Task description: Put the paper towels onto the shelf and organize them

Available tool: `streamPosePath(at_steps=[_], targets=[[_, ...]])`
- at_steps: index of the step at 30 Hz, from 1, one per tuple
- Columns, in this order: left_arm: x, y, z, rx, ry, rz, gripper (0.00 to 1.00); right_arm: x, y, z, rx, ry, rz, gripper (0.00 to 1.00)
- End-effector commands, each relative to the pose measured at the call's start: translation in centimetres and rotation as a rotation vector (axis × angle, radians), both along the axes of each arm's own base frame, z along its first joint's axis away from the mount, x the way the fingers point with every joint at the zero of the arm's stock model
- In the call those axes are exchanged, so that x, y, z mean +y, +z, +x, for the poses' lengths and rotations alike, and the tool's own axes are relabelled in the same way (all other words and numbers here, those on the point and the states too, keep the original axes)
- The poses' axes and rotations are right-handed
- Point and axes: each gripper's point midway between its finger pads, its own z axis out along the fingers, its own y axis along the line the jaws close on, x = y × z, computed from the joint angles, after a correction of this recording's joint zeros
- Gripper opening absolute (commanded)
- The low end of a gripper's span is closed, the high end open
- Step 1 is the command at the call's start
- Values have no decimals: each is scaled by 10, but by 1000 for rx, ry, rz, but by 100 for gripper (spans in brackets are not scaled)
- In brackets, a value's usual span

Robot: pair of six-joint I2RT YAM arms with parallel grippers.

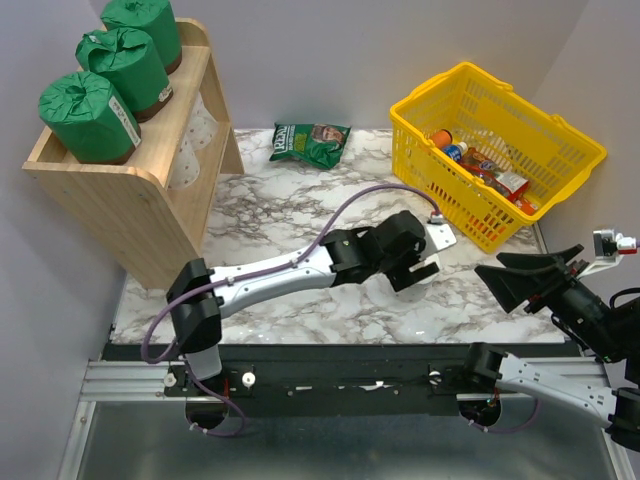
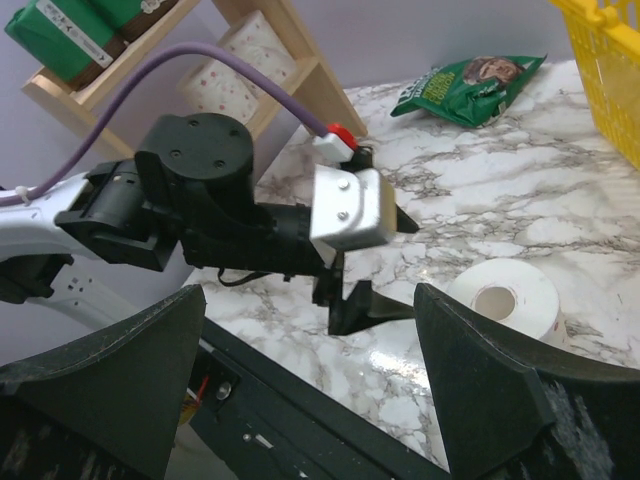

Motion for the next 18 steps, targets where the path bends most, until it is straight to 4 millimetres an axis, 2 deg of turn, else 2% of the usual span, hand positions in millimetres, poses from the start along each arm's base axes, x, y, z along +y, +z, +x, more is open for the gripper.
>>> streamPosePath(at_steps=[1,2,4,6,7,8,10,12,18], targets=[[-49,8,-11,4,-90,-87,95,-9,-9,-4,7,-9,13,93],[-56,-1,-12,13,-98,-74,95,-10,-10,-3,4,-14,12,93],[-65,-1,-12,11,-110,-81,95,-14,-12,-3,9,-28,4,93],[-72,-10,-14,17,-119,-68,95,-17,-10,-3,11,-34,7,93],[-77,-7,-14,16,-123,-74,95,-18,-10,-3,10,-34,8,93],[-79,-15,-14,24,-123,-58,95,-19,-9,-4,10,-37,12,93],[-81,-15,-11,19,-112,-46,94,-19,-10,-3,11,-38,12,93],[-80,-24,-8,21,-99,-19,94,-18,-13,-2,17,-41,11,93],[-79,-27,-3,7,-72,5,93,-18,-16,0,22,-52,4,93]])
